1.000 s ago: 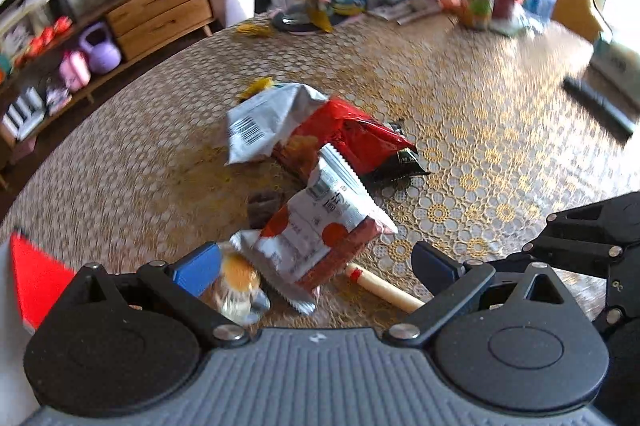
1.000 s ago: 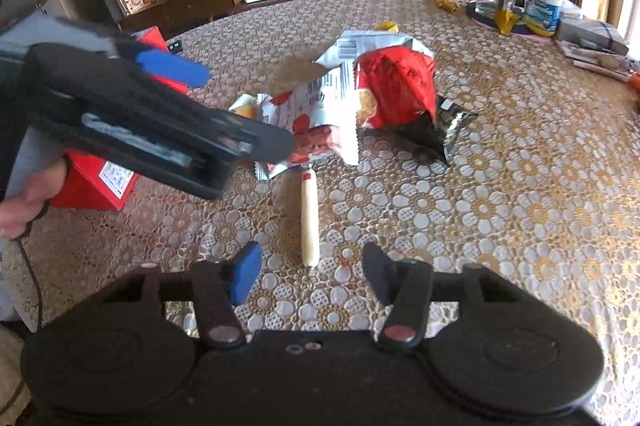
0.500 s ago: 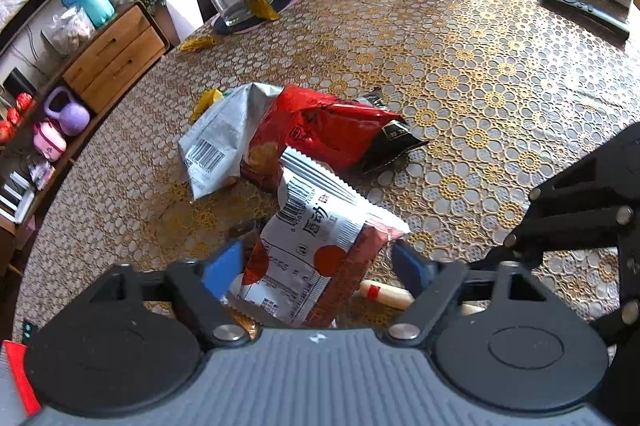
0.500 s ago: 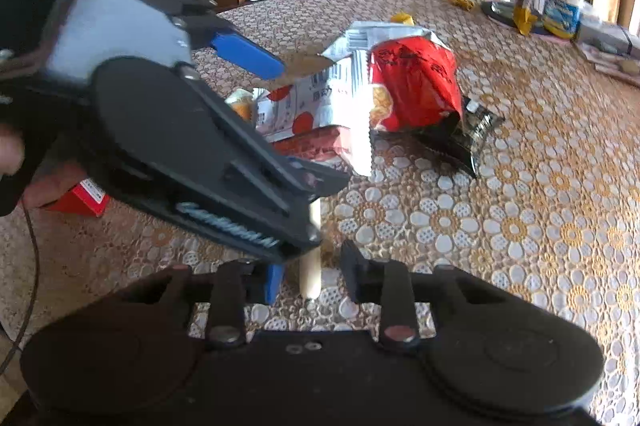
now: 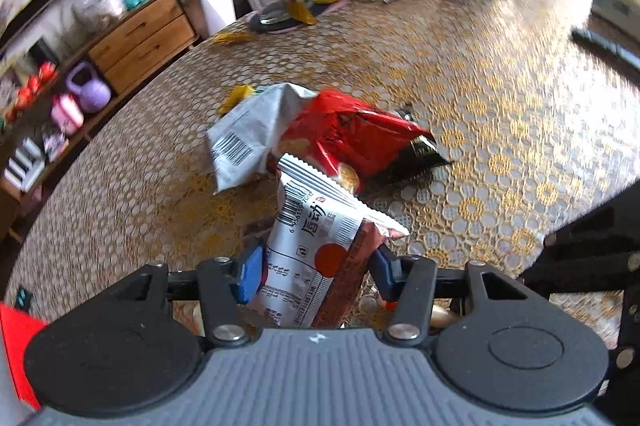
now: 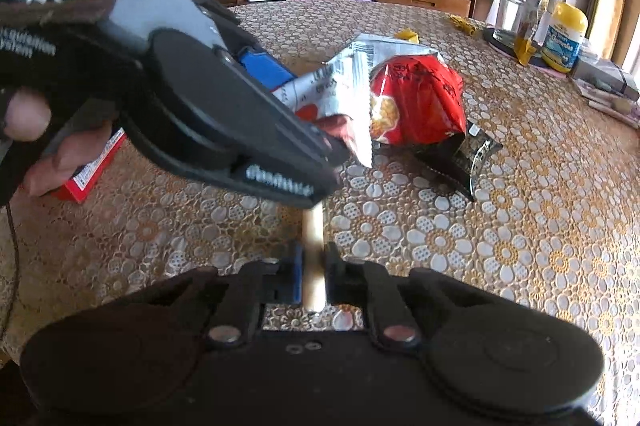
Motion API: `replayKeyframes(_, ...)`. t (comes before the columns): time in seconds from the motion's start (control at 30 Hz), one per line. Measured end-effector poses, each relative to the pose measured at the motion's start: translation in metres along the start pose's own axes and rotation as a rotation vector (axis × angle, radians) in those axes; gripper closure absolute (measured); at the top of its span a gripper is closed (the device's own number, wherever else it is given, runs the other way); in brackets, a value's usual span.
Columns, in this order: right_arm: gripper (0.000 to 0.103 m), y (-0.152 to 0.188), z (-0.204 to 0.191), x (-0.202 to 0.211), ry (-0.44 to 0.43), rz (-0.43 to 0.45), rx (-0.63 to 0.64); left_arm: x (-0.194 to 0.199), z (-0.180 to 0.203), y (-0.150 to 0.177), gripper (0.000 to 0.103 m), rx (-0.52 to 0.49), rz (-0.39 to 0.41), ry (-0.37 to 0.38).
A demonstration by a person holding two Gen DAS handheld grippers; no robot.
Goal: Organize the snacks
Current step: 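Grasp the white-and-red sausage packet with the left tool while the right tool grasps the sausage stick, then carry both items over the red box and open the left tool to drop the packet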
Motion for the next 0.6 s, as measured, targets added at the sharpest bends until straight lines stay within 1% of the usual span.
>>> replayKeyframes(0.13, 0.095, 0.003, 0.001, 0.012, -0.008, 0.006, -0.035, 0.018, -0.012, -0.002, 0.05, 0.121, 0.013, 0.02)
replayKeyframes(0.3, 0.094, 0.005, 0.005, 0.032, -0.014, 0.014, -0.089, 0.043, -0.027, 0.0, 0.05, 0.27, 0.021, 0.024)
replayKeyframes(0.4, 0.094, 0.003, 0.003, 0.049, -0.014, 0.031, -0.103, 0.062, -0.034, 0.005, 0.05, 0.335, 0.03, 0.024)
replayKeyframes(0.6, 0.094, -0.009, -0.008, 0.082, -0.019, 0.073, -0.101, 0.101, -0.042, 0.018, 0.05, 0.417, 0.054, 0.003)
Point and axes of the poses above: each gripper's, at about its wrist camera, not at the fingertips, and x roughly against the way its jaws point, z to its right, y to its underside, the point moved 5 cm from there along -x, roughly the way its jaws point, and after that the axes turned 13 degrees about x, right-handed, at the moved point
